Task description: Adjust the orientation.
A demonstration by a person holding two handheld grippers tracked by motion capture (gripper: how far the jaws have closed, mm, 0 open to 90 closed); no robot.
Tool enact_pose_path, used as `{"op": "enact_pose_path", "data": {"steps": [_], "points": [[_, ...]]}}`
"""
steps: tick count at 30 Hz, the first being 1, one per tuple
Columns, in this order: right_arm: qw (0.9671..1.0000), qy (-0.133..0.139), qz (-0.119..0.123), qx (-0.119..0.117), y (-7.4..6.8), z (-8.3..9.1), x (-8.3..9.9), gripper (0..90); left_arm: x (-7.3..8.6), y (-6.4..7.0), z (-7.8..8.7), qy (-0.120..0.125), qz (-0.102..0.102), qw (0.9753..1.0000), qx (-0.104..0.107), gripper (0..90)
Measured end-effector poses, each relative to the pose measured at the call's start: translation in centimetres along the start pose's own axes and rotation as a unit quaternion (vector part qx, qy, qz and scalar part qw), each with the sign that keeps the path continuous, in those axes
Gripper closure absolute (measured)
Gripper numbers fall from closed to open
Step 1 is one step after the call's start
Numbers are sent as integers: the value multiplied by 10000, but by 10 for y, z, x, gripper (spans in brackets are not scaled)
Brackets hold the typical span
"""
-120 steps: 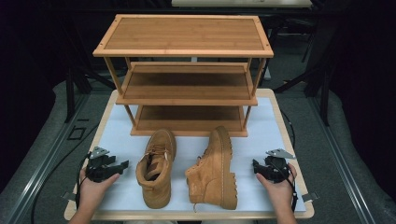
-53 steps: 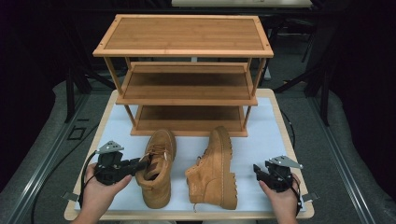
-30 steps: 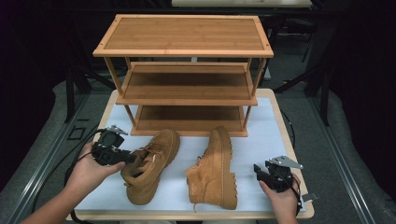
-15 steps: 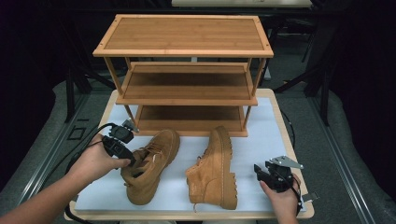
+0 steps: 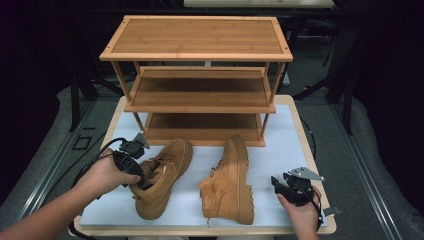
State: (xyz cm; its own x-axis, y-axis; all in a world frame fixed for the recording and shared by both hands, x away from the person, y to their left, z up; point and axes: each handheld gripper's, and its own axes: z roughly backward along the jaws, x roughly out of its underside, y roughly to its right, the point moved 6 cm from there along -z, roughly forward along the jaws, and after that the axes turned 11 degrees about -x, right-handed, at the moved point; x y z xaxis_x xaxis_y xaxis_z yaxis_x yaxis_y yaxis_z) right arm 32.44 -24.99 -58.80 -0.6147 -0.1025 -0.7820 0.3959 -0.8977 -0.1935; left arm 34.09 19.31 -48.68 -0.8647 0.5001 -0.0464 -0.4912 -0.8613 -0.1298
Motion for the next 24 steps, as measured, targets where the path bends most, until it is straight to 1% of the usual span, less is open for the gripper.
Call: {"op": "enact_pose_path", "data": {"steps": [2,3,6,8,9,11,12,15,16,17,18,19,20,21,24], "points": [[10000,-1,1,1,0,0,0,495,0,0,2,3,51,9999,88,671],[10000,-11,-20,-17,0,-1,0,495,0,-1,2,-2,69,9999,105,688],[10000,-8,-26,-52,0,-1,0,494,-1,-1,1,-39,45,9999,145,703],[10000,3,-20,-8,0,0,0,493,-1,0,2,-59,61,9998,203,713],[10000,-1,-34,-19,0,-1,0,491,-2,1,2,-70,92,9997,219,719],[10000,12,-58,-39,0,-1,1,490,-2,2,3,-69,74,9996,259,728],[10000,18,-65,-48,0,-2,1,487,-2,3,3,-82,121,9993,338,733],[10000,24,-73,-59,0,-2,1,483,-3,2,3,-147,186,9987,457,742],[9999,38,-80,-59,0,-2,0,482,-3,1,3,-159,251,9982,513,745],[9999,38,-80,-59,0,-2,0,482,-3,1,3,-170,333,9974,614,745],[10000,20,-70,-66,0,-2,1,481,-3,0,4,-204,476,9949,863,749],[10000,20,-70,-66,0,-2,1,481,-3,0,4,-204,476,9949,863,749],[9999,20,-76,-69,1,-2,1,482,-3,1,4,-221,562,9932,997,749],[10000,9,-81,-56,1,-2,1,482,-4,2,4,-235,604,9917,1109,750],[9999,-2,-107,-60,2,-2,1,482,-4,7,4,-268,690,9883,1332,752]]}}
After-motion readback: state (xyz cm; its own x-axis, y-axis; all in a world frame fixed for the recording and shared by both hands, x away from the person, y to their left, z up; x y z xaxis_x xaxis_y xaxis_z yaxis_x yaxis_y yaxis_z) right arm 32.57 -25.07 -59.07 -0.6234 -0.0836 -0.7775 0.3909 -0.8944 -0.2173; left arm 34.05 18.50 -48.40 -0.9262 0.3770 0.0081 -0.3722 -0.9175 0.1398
